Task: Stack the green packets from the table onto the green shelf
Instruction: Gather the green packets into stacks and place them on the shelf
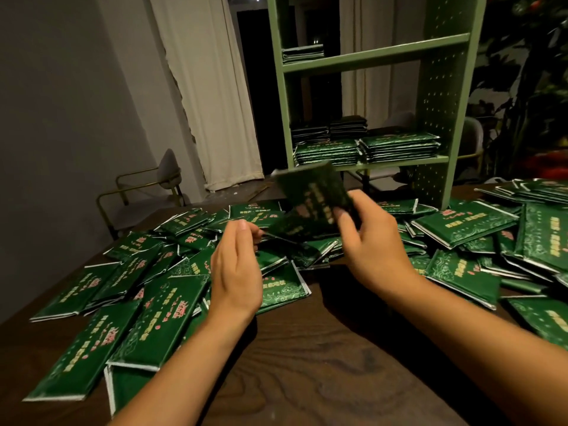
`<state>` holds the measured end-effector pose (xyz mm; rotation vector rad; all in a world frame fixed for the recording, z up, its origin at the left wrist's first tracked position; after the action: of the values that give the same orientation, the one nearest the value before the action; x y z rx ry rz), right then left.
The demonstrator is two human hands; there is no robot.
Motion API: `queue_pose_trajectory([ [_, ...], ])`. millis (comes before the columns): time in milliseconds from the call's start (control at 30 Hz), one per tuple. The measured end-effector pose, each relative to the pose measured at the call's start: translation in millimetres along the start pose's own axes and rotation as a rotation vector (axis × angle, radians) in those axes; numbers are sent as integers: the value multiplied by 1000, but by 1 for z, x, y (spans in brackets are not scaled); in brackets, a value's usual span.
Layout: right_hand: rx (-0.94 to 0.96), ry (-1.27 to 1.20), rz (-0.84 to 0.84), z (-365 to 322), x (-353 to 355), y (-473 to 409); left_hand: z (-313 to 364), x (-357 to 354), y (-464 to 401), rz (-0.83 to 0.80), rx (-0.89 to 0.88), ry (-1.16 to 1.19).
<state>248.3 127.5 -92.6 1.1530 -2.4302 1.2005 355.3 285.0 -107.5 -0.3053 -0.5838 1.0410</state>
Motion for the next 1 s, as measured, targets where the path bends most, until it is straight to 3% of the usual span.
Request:
queue_pose_trajectory([
  [167,-389,-450,4,16,26,3,20,-11,-1,-179,125,-36],
  [300,-488,-678,18,20,34,21,28,-32,-14,-396,289,12],
  [367,-500,-766,41,21,38,25,25,-45,-19,-413,345,46],
  [433,-480,-680,34,25,44,28,19,-54,-18,-329,333,186],
  [567,-354,-216,-94,27,51,29,13,-54,-14,-196,372,532],
  [800,-221,-241,-270,12,44,32,20,-39,-9,-158,388,707],
  [1000,-316,-205,-506,2,38,41,22,-47,-1,-212,445,670],
])
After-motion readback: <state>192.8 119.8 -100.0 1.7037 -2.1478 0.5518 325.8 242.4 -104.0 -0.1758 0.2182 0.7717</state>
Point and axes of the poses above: each hand's wrist, its own y-axis away from the middle knuckle, its own x-axis out of the back of the hand, z = x × y, the point moved 1 cm from there along -y, towards the middle knuckle, and after that the axes turned 12 degrees about -z, right-handed, at the moved point
